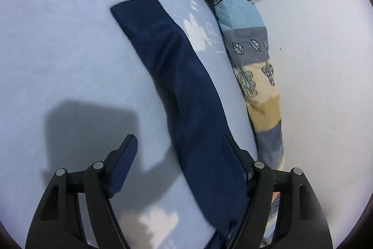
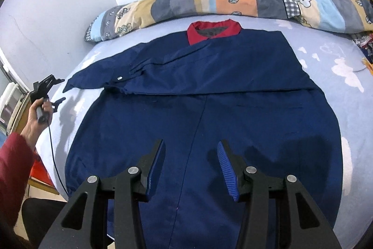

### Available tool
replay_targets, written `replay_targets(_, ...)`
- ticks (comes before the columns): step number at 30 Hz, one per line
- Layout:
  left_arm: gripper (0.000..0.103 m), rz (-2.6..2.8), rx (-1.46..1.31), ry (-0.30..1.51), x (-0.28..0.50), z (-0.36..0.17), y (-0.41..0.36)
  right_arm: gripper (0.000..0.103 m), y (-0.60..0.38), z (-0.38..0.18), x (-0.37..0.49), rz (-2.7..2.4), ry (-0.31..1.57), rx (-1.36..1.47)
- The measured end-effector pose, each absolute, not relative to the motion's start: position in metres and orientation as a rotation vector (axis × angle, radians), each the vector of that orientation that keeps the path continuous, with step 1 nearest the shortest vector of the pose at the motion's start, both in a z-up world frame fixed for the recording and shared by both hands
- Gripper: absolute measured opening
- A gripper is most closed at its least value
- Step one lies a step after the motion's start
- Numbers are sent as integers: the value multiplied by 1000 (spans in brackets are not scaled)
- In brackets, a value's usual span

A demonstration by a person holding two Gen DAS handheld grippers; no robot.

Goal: Fold large clothes
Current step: 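Grasp the other sleeve cuff with the left tool and lift it, then fold the held sleeve across the jacket body with the left tool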

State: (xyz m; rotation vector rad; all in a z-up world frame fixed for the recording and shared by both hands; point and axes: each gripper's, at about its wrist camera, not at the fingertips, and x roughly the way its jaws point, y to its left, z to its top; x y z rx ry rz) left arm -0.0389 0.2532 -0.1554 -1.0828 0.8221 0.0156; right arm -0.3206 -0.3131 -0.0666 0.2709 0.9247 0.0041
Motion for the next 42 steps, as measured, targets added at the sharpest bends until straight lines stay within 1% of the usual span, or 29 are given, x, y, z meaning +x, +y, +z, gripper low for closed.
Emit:
replay_targets(6,73,-24,-1189,750,2,-185,275,49,-310,-76,-311,-8,952,272)
replay_targets(11,73,-29,-1211,625,35,-186,298,49,-312,-83,-306,-42,962,272)
replay_targets(12,61,-18,-1202,613,37,-185,300,49,-312,-85,-306,-51,965,269)
replay_targets(13,46,-1,-1178,603,41,-183,303,49,-313,-85,-305,-55,964,267)
replay_targets(14,11,0,-1164,618,45,-183,305,49,-314,-86,-305,-62,963,264)
replay_targets(15,8,0,-1155,637,50,-183,308,49,-315,-86,-304,-68,962,264)
replay_targets(20,8,1,-985,613,46,-144,300,49,-318,-84,-304,-89,940,279)
replay_targets(24,8,-77,-844,564,39,-81,271,49,-324,-78,-309,-101,910,300)
replay_targets(28,8,-164,-793,537,32,-24,237,49,-331,-67,-316,-115,871,318)
replay_targets(35,8,-308,-689,511,4,90,154,50,-354,-43,-340,-132,775,377)
replay_targets(36,8,-335,-661,504,-4,114,133,50,-359,-39,-345,-133,757,388)
replay_targets(39,8,-406,-613,496,-20,155,87,51,-373,-28,-359,-138,713,416)
replay_targets(42,8,-484,-530,505,-42,192,19,51,-387,-20,-375,-143,674,445)
